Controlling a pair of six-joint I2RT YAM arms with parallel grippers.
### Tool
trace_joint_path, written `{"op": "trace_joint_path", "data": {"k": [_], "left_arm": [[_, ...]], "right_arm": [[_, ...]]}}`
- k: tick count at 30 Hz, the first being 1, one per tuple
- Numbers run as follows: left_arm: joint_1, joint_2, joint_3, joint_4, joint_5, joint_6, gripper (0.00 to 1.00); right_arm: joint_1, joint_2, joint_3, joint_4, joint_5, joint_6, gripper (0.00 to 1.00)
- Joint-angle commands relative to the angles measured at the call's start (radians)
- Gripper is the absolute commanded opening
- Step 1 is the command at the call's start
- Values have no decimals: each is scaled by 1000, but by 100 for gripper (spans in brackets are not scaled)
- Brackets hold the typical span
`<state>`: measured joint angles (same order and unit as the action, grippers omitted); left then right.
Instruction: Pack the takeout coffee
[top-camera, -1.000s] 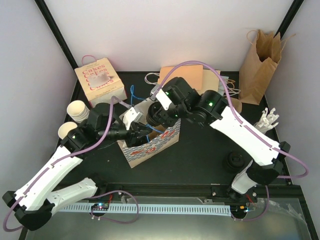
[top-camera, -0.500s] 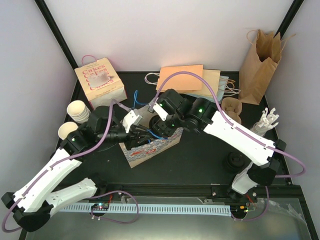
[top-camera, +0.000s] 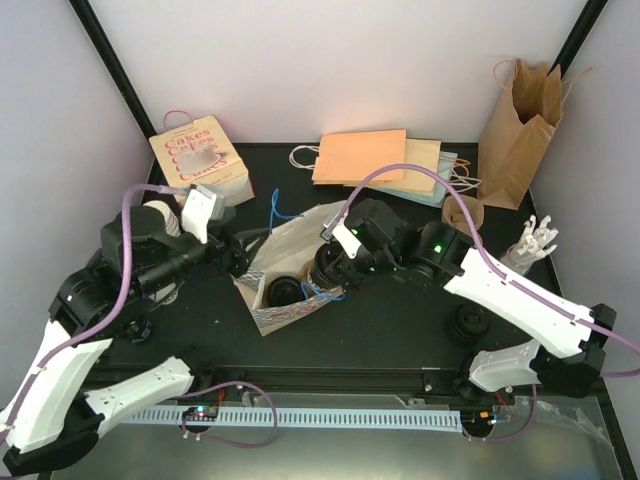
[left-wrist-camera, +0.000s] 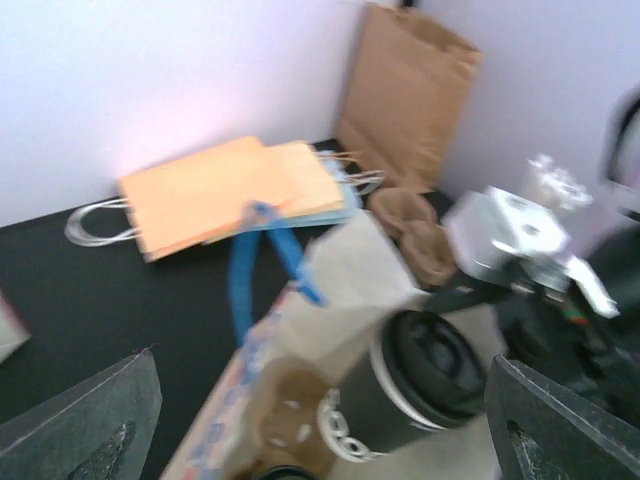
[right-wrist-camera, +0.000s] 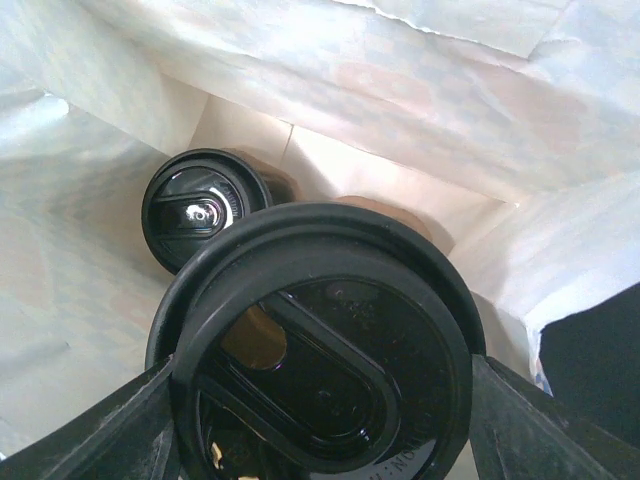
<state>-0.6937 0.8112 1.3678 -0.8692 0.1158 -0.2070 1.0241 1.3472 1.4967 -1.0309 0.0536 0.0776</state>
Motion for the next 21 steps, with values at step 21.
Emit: {"op": "trace_joint_path", "data": {"k": [21], "left_arm": [[63,279,54,-198,65,206,93]], "right_arm": [[56,-175,-176,115,11,-4,57]]}}
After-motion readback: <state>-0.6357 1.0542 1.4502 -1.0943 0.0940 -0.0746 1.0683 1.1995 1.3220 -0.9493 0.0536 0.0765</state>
